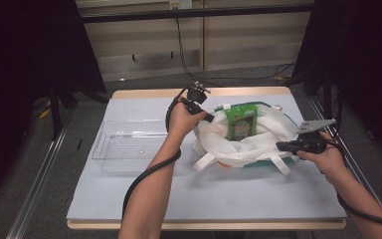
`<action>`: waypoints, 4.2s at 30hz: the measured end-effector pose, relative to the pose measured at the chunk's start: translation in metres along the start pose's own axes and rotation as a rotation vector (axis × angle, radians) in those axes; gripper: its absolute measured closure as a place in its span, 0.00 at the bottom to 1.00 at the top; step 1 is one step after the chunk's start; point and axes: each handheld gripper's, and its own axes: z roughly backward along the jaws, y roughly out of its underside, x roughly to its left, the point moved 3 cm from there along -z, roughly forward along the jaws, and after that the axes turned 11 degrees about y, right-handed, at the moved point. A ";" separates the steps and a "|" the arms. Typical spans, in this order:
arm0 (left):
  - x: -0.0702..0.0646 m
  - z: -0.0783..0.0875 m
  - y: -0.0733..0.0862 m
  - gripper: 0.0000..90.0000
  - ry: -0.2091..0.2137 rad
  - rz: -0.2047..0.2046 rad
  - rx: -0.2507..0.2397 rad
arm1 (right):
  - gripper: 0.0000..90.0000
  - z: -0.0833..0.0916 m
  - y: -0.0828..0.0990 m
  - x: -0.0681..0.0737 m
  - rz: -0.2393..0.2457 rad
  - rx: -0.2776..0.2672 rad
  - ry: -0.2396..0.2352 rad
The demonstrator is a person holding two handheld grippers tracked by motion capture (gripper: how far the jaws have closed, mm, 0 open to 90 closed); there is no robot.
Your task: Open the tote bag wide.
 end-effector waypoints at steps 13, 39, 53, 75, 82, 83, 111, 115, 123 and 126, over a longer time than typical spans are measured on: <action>0.010 -0.008 0.003 0.95 -0.011 0.040 -0.003 | 1.00 -0.001 0.004 0.002 -0.001 -0.002 0.008; 0.022 -0.019 0.011 0.95 -0.024 0.076 -0.001 | 1.00 -0.003 0.011 0.005 0.005 -0.007 0.019; 0.025 -0.020 0.014 0.95 -0.025 0.077 -0.001 | 1.00 -0.003 0.015 0.007 0.009 -0.014 0.031; 0.029 -0.029 0.018 0.95 -0.028 0.120 -0.009 | 1.00 -0.006 0.021 0.009 -0.004 -0.024 0.047; 0.032 -0.031 0.019 0.95 -0.031 0.125 0.004 | 1.00 -0.007 0.025 0.009 -0.007 -0.025 0.049; 0.032 -0.031 0.019 0.95 -0.030 0.128 0.004 | 1.00 -0.007 0.025 0.009 -0.004 -0.024 0.049; 0.034 -0.040 0.018 0.95 -0.056 0.162 0.025 | 1.00 -0.010 0.034 0.011 -0.023 -0.032 0.056; 0.035 -0.040 0.019 0.95 -0.062 0.152 0.044 | 1.00 -0.010 0.035 0.011 -0.021 -0.034 0.055; 0.034 -0.040 0.017 0.95 -0.067 0.154 0.051 | 1.00 -0.011 0.035 0.011 -0.022 -0.034 0.057; 0.034 -0.041 0.018 0.95 -0.066 0.158 0.043 | 1.00 -0.010 0.035 0.011 -0.024 -0.035 0.061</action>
